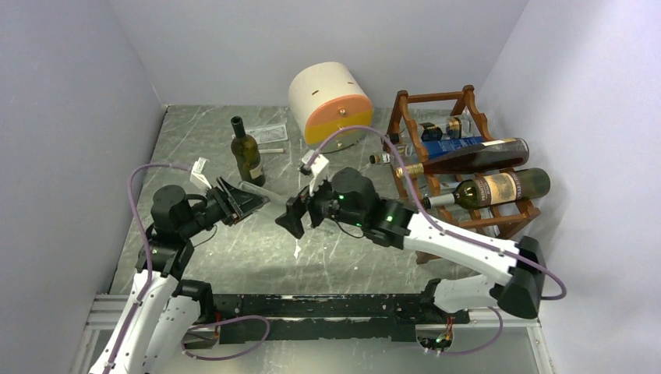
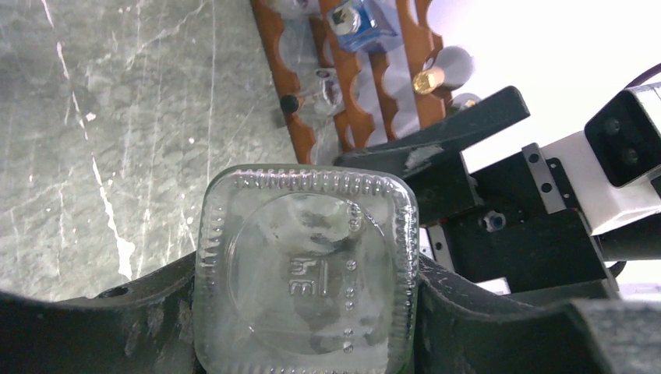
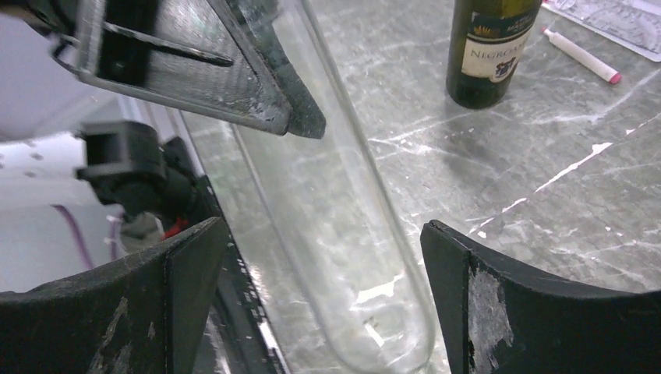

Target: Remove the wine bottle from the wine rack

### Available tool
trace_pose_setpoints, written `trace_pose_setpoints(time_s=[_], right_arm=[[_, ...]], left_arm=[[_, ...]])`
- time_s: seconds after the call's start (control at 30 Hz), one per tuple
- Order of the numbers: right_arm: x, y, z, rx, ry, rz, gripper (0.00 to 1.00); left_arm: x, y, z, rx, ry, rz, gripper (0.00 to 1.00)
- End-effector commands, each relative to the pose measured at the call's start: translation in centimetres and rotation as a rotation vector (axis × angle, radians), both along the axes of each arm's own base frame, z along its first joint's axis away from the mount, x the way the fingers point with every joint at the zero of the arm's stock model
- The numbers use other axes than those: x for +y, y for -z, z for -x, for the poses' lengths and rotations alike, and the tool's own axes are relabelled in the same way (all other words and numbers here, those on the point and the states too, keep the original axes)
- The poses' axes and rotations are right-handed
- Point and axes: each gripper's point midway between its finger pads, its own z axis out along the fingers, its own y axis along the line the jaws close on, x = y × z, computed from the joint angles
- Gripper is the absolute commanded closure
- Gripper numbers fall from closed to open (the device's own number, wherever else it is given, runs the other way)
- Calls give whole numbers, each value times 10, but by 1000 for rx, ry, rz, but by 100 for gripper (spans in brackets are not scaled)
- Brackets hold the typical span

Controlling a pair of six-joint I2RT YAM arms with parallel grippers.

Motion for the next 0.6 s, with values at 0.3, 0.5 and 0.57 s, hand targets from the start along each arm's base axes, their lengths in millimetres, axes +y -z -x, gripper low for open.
trace_pose_setpoints(time_s=[0.3, 0.5, 0.57], right_arm=[[-69, -65, -9, 364, 450, -285, 0], [-92, -93, -13, 401, 545, -537, 2], [-94, -90, -13, 409, 552, -569, 3]], left_arm=[[11, -85, 8, -234, -102, 331, 93], [19, -117, 18, -342, -119, 451, 93], [23, -125, 21, -366, -134, 480, 93]])
